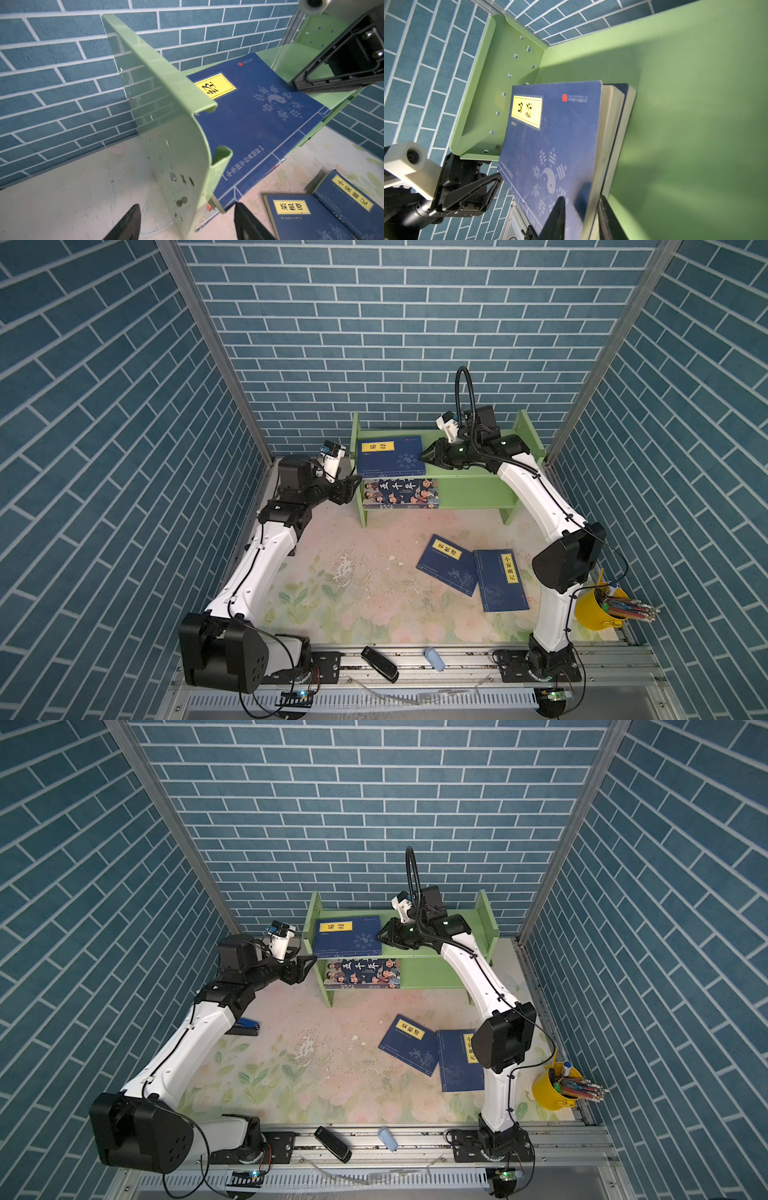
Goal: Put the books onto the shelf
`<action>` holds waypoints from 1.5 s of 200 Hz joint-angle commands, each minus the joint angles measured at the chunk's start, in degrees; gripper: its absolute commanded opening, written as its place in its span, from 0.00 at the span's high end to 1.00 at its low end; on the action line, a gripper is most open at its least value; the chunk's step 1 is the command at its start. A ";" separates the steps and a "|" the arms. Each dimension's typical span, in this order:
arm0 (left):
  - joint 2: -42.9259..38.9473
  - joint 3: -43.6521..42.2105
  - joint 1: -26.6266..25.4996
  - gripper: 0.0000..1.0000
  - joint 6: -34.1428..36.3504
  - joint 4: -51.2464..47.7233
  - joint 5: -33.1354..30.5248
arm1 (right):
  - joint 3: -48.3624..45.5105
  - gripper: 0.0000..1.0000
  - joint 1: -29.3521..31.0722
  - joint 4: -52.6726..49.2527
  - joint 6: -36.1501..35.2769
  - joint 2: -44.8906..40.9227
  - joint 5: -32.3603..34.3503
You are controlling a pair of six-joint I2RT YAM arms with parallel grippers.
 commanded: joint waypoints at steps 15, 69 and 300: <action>0.73 1.43 -0.16 0.28 -0.84 1.10 -0.59 | 0.01 0.65 0.29 0.01 -0.22 -1.91 -0.19; -0.69 0.12 -0.16 0.29 -0.83 0.06 0.32 | -1.22 0.60 0.18 0.97 -0.25 -4.01 1.81; 0.47 1.06 -0.16 0.30 -1.63 -0.61 0.44 | -17.98 0.94 2.05 11.28 0.32 -9.62 -12.11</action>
